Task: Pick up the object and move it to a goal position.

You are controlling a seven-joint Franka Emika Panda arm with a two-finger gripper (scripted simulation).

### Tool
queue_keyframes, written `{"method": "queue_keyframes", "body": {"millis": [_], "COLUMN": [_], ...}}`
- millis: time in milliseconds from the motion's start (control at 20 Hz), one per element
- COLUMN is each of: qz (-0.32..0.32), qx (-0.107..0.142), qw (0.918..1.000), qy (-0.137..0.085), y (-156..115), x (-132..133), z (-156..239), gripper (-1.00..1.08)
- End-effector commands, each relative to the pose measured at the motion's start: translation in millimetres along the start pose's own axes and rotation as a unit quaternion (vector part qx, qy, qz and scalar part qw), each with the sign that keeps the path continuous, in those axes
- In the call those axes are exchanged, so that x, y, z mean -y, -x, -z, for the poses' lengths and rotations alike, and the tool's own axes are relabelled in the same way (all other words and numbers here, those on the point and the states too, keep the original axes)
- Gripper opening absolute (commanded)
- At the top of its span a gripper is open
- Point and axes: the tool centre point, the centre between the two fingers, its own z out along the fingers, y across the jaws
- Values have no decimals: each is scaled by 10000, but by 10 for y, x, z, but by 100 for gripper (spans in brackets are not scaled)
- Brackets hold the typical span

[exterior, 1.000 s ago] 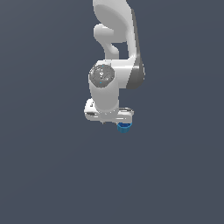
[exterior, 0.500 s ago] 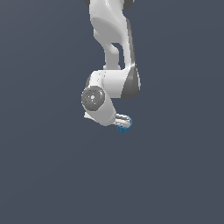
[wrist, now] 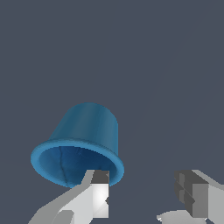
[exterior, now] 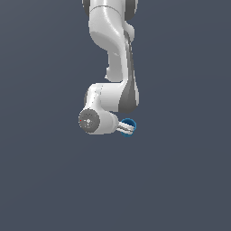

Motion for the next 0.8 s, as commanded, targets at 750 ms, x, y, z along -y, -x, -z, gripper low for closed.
{"method": "queue_keyframes", "body": {"millis": [750], "qz": [-412], "qx": [904], "qw": [9950], "qy": [-140], "y": [118], "x": [-6], "z": [-154], "gripper": [28]}}
